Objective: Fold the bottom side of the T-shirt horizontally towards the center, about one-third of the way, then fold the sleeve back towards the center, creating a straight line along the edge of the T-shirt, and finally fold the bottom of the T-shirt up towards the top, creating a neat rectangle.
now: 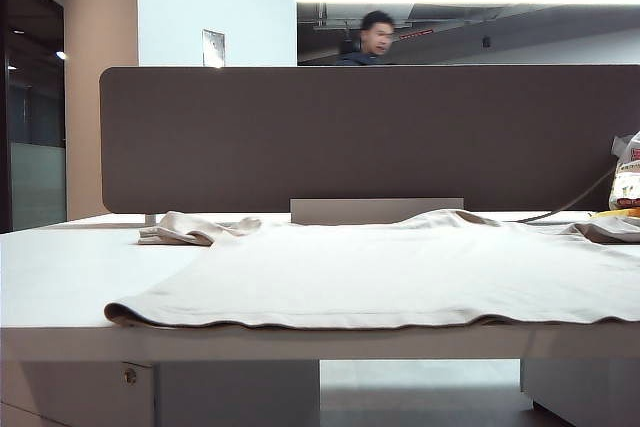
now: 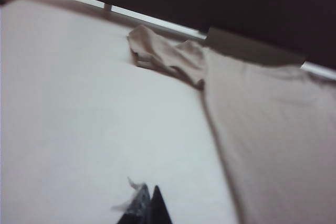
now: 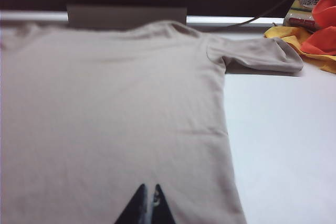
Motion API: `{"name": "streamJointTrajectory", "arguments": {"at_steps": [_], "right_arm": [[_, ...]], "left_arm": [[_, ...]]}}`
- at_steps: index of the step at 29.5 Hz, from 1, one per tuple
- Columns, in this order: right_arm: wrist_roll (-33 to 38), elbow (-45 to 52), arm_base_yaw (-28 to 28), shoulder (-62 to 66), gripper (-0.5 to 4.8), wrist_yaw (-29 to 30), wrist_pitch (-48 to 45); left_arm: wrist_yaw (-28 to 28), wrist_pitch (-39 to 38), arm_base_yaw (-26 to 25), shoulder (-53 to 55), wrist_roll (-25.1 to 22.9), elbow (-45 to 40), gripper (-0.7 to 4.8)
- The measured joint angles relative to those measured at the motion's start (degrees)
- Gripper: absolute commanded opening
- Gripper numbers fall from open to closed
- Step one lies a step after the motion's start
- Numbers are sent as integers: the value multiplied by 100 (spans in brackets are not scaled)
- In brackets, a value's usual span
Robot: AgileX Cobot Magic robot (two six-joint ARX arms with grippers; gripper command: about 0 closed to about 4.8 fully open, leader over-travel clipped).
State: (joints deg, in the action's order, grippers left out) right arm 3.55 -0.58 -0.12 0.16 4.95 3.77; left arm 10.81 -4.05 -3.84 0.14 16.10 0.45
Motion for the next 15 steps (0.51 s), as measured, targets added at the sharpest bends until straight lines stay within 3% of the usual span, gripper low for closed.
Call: {"name": "streamJointTrajectory", "arguments": {"at_steps": [8, 15], "right_arm": [[748, -476, -4, 164, 13, -693, 328], [1019, -1049, -4, 1464, 13, -1119, 428]], "left_arm": [[166, -457, 282, 17, 284, 11, -5], [138, -647, 1207, 669, 341, 210, -5]]}}
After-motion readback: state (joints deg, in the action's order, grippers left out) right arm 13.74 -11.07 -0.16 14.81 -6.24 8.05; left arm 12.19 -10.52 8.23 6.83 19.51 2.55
